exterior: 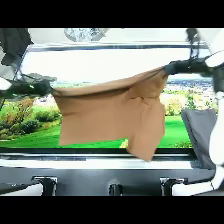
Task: Fold the shirts.
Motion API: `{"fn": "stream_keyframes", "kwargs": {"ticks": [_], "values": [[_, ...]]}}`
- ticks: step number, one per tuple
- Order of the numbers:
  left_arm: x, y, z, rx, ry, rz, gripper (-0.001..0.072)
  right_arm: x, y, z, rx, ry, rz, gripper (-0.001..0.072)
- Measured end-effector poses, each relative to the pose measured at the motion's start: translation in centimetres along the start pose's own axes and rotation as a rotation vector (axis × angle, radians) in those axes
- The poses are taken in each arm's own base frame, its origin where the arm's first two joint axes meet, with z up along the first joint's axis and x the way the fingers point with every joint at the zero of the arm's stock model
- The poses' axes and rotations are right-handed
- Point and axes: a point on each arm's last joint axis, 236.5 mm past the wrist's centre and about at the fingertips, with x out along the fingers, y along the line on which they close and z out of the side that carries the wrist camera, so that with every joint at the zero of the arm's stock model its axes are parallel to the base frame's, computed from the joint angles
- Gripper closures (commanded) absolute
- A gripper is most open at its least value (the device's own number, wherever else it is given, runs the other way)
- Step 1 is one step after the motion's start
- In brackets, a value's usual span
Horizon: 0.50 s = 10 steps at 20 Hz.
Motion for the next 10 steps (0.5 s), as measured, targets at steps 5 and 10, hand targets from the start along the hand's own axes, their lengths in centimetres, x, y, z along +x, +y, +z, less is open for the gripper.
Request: {"fn": "stream_keyframes", "kwargs": {"ticks": [5, 10], "values": [[6.3, 1.7, -2.3, -0.138, 0.116, -0.048, 0.021, 6.5, 0.6, -4.2, 0.179, 0.078, 0.104, 0.0363], [2.9, 4.2, -3.1, -0.117, 0.263, -0.041, 0.0243, 1.2, -1.6, -3.7, 0.145, 0.112, 0.103, 0.0269]]}}
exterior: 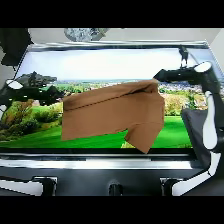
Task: Fold the shirts.
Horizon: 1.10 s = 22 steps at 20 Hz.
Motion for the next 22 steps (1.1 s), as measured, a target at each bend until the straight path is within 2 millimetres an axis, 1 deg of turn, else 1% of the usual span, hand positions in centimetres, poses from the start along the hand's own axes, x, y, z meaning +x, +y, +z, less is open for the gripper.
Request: {"fn": "stream_keyframes", "kwargs": {"ticks": [1, 2, 3, 5, 7, 9, 10, 11, 14, 16, 18, 20, 21, 22], "values": [[-0.7, 1.5, -1.1, -0.003, 0.046, 0.037, 0.0242, -1.9, -1.0, -1.2, -0.013, 0.052, -0.023, 0.027], [-1.2, 3.2, -2.7, -0.017, 0.101, 0.072, 0.0243, -3.5, -2.1, -2.8, -0.02, 0.116, -0.047, 0.0271], [-1.6, 4.6, -4.7, -0.034, 0.158, 0.102, 0.0243, -5.1, -3.1, -5.0, -0.025, 0.207, -0.07, 0.0271], [-1.1, 6.0, -9.0, -0.067, 0.262, 0.115, 0.0245, -7.6, -4.3, -8.9, -0.016, 0.37, -0.097, 0.0271], [-0.2, 6.8, -12.8, -0.088, 0.335, 0.107, 0.0246, -9.3, -5.0, -11.8, 0.008, 0.484, -0.113, 0.0271], [1.0, 7.0, -16.0, -0.102, 0.39, 0.093, 0.0247, -10.0, -5.1, -13.4, 0.026, 0.547, -0.111, 0.027], [1.6, 7.1, -17.3, -0.104, 0.413, 0.09, 0.0247, -10.2, -4.9, -14.0, 0.03, 0.57, -0.105, 0.027], [2.0, 7.3, -18.2, -0.108, 0.424, 0.092, 0.0248, -10.3, -4.7, -14.4, 0.032, 0.586, -0.1, 0.027], [2.8, 7.0, -19.9, -0.115, 0.447, 0.073, 0.0262, -10.7, -4.9, -15.1, 0.037, 0.618, -0.104, 0.027], [3.3, 7.0, -20.1, -0.105, 0.44, 0.084, 0.0417, -10.7, -4.8, -15.3, 0.038, 0.626, -0.102, 0.0269], [4.0, 7.0, -19.8, -0.1, 0.414, 0.095, 0.0672, -10.6, -4.7, -15.8, 0.041, 0.641, -0.093, 0.0268], [4.5, 6.9, -19.5, -0.094, 0.391, 0.103, 0.067, -10.5, -4.5, -17.0, 0.059, 0.667, -0.08, 0.0263], [4.7, 6.7, -19.4, -0.094, 0.383, 0.102, 0.067, -10.4, -4.3, -17.8, 0.071, 0.682, -0.071, 0.0248], [4.8, 6.7, -19.3, -0.097, 0.378, 0.105, 0.067, -10.1, -4.2, -18.9, 0.083, 0.695, -0.063, 0.0203]]}}
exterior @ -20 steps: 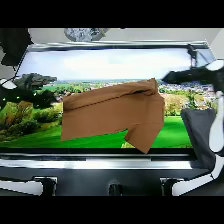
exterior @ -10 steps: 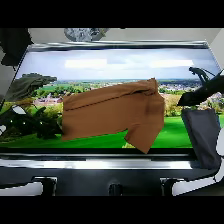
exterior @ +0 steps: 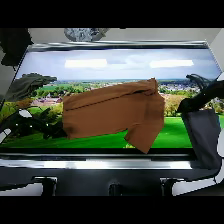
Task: Fold the shirts.
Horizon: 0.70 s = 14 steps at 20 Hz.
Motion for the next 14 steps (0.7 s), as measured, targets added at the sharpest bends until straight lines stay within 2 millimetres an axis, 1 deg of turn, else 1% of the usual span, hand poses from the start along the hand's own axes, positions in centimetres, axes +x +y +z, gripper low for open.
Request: {"fn": "stream_keyframes", "kwargs": {"ticks": [1, 4, 6, 8, 9, 10, 12, 13, 14], "values": [[0.0, -0.1, 0.1, 0.003, -0.004, 0.002, 0.067, 1.0, 0.2, -0.7, 0.01, 0.017, 0.015, 0.0202], [0.0, -0.1, 0.2, 0.007, -0.014, 0.01, 0.0671, 4.8, 0.9, -2.4, 0.052, 0.038, 0.079, 0.0205], [-0.3, -0.1, 0.7, 0.016, -0.044, 0.02, 0.0671, 7.2, 1.4, -2.5, 0.081, 0.011, 0.119, 0.0216], [-0.8, 0.0, 1.5, 0.028, -0.089, 0.033, 0.0671, 9.0, 1.7, -1.8, 0.115, -0.045, 0.144, 0.0216], [-1.0, 0.0, 1.5, 0.032, -0.1, 0.035, 0.0671, 9.6, 1.7, -1.3, 0.128, -0.071, 0.151, 0.0217], [-1.2, 0.1, 1.6, 0.041, -0.108, 0.045, 0.0672, 10.1, 1.8, -0.9, 0.145, -0.095, 0.163, 0.0253], [-1.7, 0.1, 1.8, 0.052, -0.125, 0.055, 0.0671, 10.9, 1.6, -0.3, 0.171, -0.125, 0.174, 0.0543], [-1.9, -0.1, 1.8, 0.053, -0.131, 0.05, 0.0671, 11.3, 1.3, 0.0, 0.18, -0.14, 0.168, 0.0662], [-2.1, -0.4, 1.7, 0.054, -0.133, 0.04, 0.0673, 11.4, 1.3, 0.2, 0.188, -0.151, 0.172, 0.0664]]}}
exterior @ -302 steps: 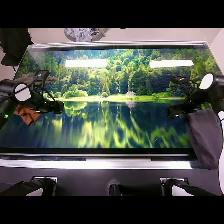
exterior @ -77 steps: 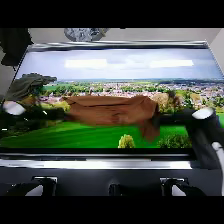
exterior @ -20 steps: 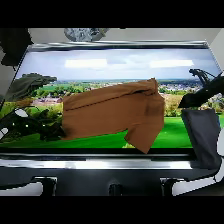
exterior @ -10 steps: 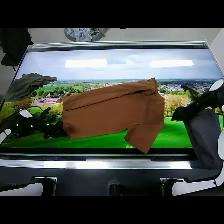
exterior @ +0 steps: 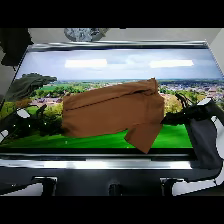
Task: Fold the shirts.
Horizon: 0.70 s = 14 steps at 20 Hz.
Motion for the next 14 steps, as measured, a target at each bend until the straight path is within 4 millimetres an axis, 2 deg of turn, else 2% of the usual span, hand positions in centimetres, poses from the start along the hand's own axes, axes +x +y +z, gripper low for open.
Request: {"fn": "stream_keyframes", "kwargs": {"ticks": [2, 4, 5, 7, 9, 10, 11, 12, 13, 14], "values": [[-0.7, -0.5, 0.4, 0.021, -0.012, -0.008, 0.0675, -0.1, -0.1, 1.1, -0.005, -0.04, -0.006, 0.0666], [-3.1, -1.9, 1.9, 0.075, -0.071, -0.016, 0.0676, -1.6, -0.1, 2.5, -0.067, -0.082, -0.042, 0.0666], [-5.2, -3.1, 3.3, 0.114, -0.135, -0.022, 0.0676, -3.5, 0.9, 3.7, -0.119, -0.121, -0.046, 0.0665], [-12.3, -6.5, 6.7, 0.21, -0.337, -0.028, 0.0676, -9.3, 4.2, 6.9, -0.274, -0.238, -0.09, 0.0665], [-22.3, -11.3, 8.8, 0.314, -0.604, -0.042, 0.0675, -18.5, 8.8, 10.4, -0.442, -0.449, -0.203, 0.0665], [-28.6, -14.2, 8.8, 0.372, -0.767, -0.051, 0.0675, -24.2, 12.1, 11.4, -0.536, -0.582, -0.284, 0.0665], [-35.3, -16.9, 7.8, 0.428, -0.945, -0.054, 0.0675, -30.2, 15.8, 11.7, -0.62, -0.733, -0.372, 0.0665], [-41.6, -19.2, 5.7, 0.475, -1.115, -0.058, 0.0675, -36.8, 19.9, 10.8, -0.704, -0.901, -0.482, 0.0665], [-47.5, -21.2, 2.7, 0.517, -1.282, -0.06, 0.0675, -42.8, 24.0, 8.7, -0.772, -1.061, -0.592, 0.0665], [-51.8, -22.5, -0.4, 0.547, -1.41, -0.059, 0.0675, -47.3, 27.3, 6.0, -0.819, -1.186, -0.682, 0.0665]]}}
